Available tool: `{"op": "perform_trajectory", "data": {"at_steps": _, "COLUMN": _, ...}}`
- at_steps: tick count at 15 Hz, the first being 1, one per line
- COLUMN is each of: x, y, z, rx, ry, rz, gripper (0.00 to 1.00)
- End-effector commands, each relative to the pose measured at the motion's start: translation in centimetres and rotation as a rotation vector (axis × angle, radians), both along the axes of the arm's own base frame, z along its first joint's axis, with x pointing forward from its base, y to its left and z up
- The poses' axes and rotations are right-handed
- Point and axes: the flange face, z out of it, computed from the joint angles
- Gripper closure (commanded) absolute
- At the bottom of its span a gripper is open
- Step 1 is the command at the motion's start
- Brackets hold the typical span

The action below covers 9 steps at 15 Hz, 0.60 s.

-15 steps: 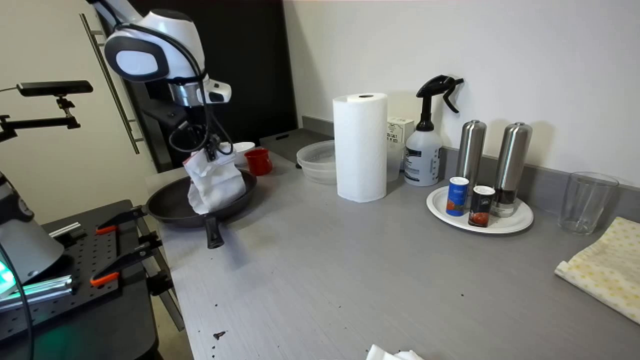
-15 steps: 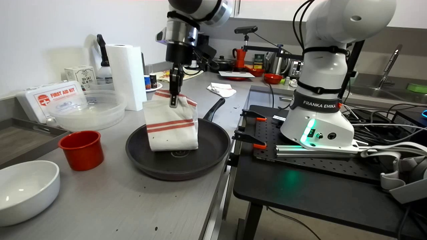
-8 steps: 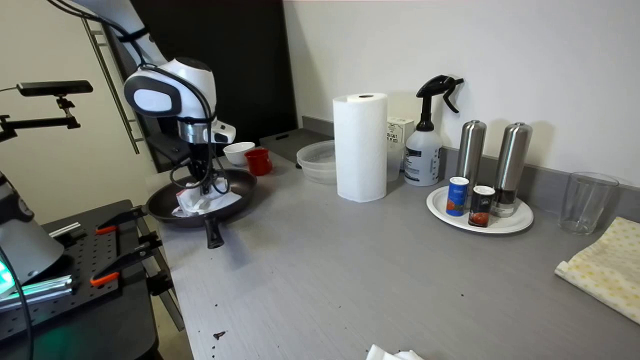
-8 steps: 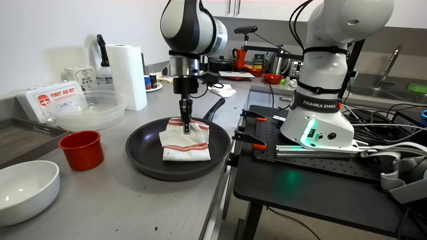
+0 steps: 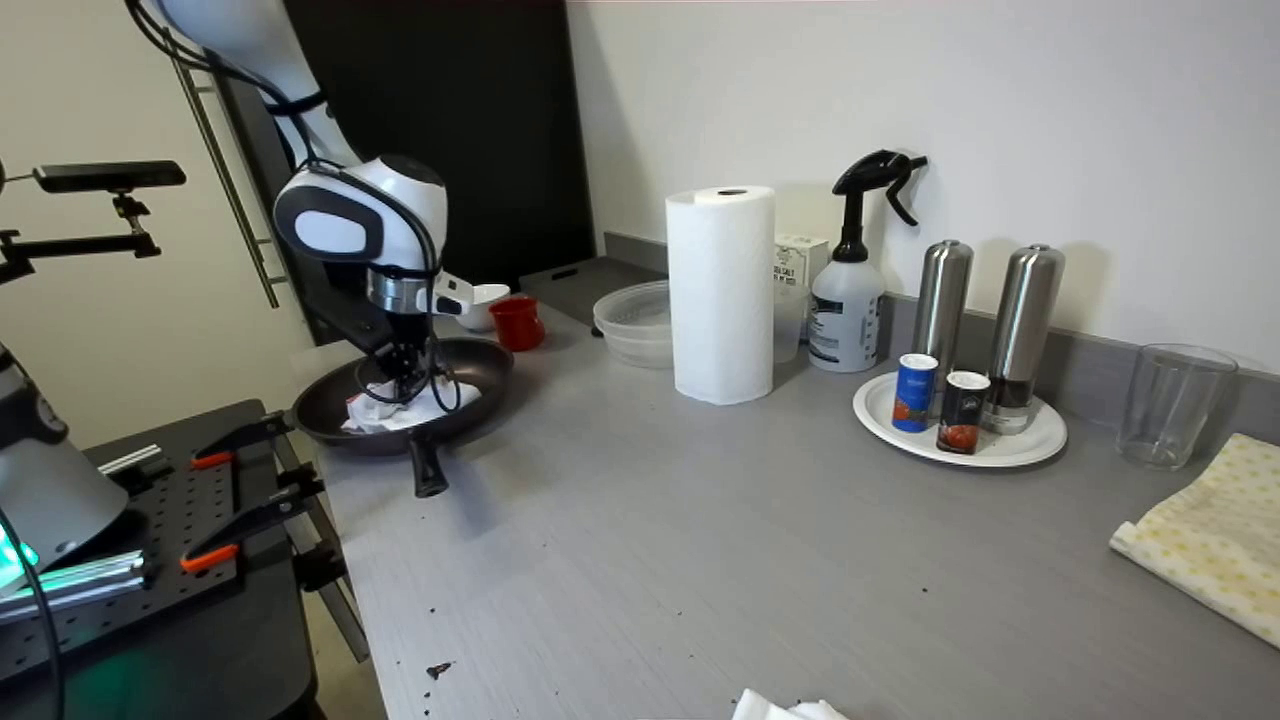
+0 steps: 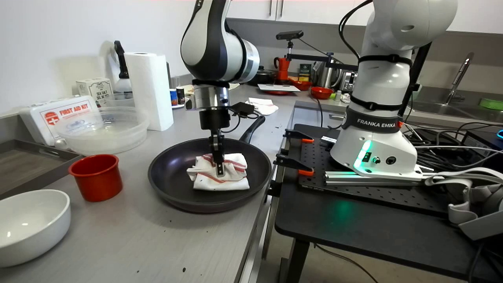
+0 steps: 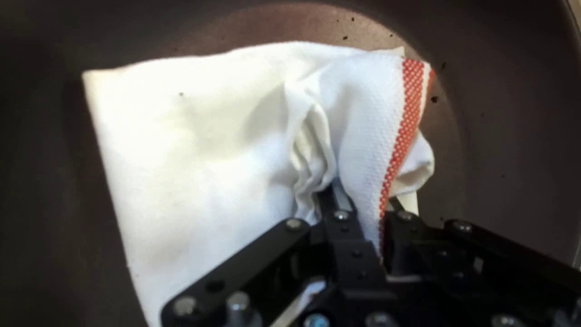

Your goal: Use the white tea towel to wipe the grey pan

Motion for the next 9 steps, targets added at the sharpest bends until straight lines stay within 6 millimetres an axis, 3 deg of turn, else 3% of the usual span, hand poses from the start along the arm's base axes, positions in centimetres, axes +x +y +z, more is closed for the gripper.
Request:
{"op": "perform_trajectory", "data": {"at_steps": 1, "x": -0.4, "y": 2.0, "z": -1.2, "rx": 0.054, "ry": 0.046, "rz": 0.088, "gripper": 0.97}}
{"op": "perform_trajectory", "data": {"at_steps": 9, "x": -3.5, "y": 8.5, "z": -0.1, "rx": 0.102, "ry": 0.071, "rz": 0.296, "gripper": 0.97}}
